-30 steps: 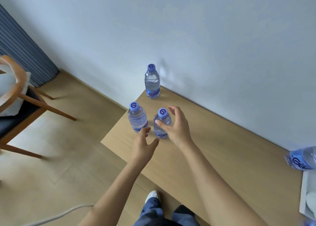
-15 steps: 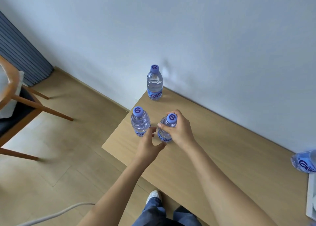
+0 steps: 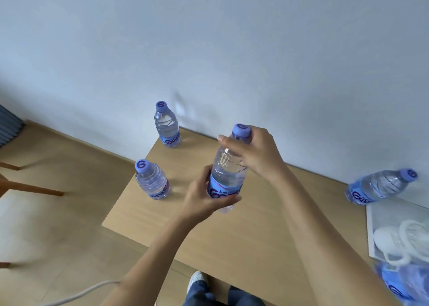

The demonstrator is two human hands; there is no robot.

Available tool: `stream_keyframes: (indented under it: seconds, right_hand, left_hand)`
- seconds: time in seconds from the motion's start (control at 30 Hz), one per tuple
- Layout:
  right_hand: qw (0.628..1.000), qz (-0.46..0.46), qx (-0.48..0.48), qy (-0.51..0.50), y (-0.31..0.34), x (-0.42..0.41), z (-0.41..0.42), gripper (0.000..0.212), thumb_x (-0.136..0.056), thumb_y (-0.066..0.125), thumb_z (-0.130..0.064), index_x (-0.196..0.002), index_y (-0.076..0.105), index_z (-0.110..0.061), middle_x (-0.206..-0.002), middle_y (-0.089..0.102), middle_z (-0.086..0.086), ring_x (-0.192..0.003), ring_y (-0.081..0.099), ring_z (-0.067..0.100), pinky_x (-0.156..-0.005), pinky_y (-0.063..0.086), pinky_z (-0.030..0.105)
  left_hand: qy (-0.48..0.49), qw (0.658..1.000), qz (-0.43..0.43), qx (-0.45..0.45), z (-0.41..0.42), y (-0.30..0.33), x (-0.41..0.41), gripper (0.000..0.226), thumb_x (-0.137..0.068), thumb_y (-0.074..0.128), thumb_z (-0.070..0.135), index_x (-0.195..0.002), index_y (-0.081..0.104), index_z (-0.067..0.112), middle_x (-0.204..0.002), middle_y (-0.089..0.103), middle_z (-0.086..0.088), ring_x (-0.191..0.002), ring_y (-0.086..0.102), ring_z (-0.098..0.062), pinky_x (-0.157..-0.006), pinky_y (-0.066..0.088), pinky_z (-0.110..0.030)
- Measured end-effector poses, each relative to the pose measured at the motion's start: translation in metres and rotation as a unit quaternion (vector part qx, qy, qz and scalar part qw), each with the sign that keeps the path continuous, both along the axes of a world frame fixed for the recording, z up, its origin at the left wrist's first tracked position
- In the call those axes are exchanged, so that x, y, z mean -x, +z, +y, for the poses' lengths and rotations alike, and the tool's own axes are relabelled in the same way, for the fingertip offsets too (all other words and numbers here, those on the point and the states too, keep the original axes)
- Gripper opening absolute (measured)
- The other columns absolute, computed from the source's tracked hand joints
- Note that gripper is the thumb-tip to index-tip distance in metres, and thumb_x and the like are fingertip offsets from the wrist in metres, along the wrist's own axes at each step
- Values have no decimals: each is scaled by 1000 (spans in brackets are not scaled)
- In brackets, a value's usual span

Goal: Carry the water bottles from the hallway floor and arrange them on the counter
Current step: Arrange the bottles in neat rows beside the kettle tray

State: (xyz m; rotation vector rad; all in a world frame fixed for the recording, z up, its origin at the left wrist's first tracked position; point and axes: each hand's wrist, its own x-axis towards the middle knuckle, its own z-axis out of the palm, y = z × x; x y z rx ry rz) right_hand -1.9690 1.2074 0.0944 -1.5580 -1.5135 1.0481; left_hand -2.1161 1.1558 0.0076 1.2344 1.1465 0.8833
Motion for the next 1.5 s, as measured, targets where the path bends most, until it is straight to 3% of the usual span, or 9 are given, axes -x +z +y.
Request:
stream_keyframes:
  seconds: [0.17,0.37,0.57,0.7,0.9,1.03,1.2,1.37,1.5]
  right_hand:
    - [993,57,3,-100,30,-25,-9,49,-77,73,-49,-71,52,-5,-64,48,2,-62,49,19,-67,43,32]
    - [967,136,-21,-212,43,-35,-31,27,-73,81,-34,-83,63,-16,-77,68,-8,-74,68,13,-76,54,34]
    - [959,234,2,-162,63,-67,-40,10,-69,70,-15,-63,65,-20,-66,66,3,-60,64,18,-55,51,26]
    - [946,315,19,-81,71,-86,-43,5,-65,67,-13,-64,68,-17,-74,67,12,-73,70,31,-66,56,37]
    - [968,211,-30,-135,72,-84,-51,23,-75,80,-26,-88,61,-21,-81,69,-8,-77,71,12,-67,57,29]
    - [951,216,-54,-213,70,-72,-56,25,-71,81,-20,-85,60,-17,-78,67,-11,-77,70,14,-79,60,44]
    - [946,296,-26,-132,83,-84,-51,16,-62,72,-8,-66,63,-20,-66,63,2,-60,61,20,-57,53,31]
    - [937,348,12,-20,90,-97,-45,19,-61,69,-7,-78,64,-15,-81,68,11,-77,69,31,-70,57,36]
    - [965,249,-37,-70,91,-90,-50,28,-68,77,-20,-90,61,-15,-88,69,-2,-85,72,23,-74,60,37]
  left_hand:
    - [0,997,-75,-10,-8,26,-44,48,-66,84,10,-99,49,14,-70,61,-4,-51,53,-20,-44,43,-25]
    - [-29,992,-120,-9,-15,53,-81,40,-71,79,5,-90,46,18,-54,48,-8,-41,38,-23,-44,36,-27]
    - [-156,980,-124,2,-17,78,-88,46,-73,85,17,-95,47,5,-63,45,-28,-45,42,-27,-43,35,-28]
    - [-160,984,-83,-12,-18,89,-89,38,-66,87,23,-94,62,15,-75,70,0,-63,67,-15,-55,50,-19]
    - [-63,995,-65,-49,-29,92,-104,37,-64,86,21,-94,65,20,-83,73,-3,-73,70,-21,-63,57,-31]
    - [-17,997,-47,-61,-32,96,-113,45,-63,87,17,-101,62,21,-88,73,-3,-80,71,-25,-71,60,-45]
    - [-75,996,-30,-40,-29,104,-106,51,-61,90,29,-103,62,19,-88,72,-2,-79,71,-20,-65,59,-31]
    - [-113,991,-65,-23,-29,112,-101,43,-66,88,22,-100,64,22,-84,71,6,-76,70,-11,-65,52,-18]
    - [-64,994,-76,-37,-32,114,-105,42,-66,87,18,-100,64,19,-86,73,0,-78,72,-17,-65,54,-20]
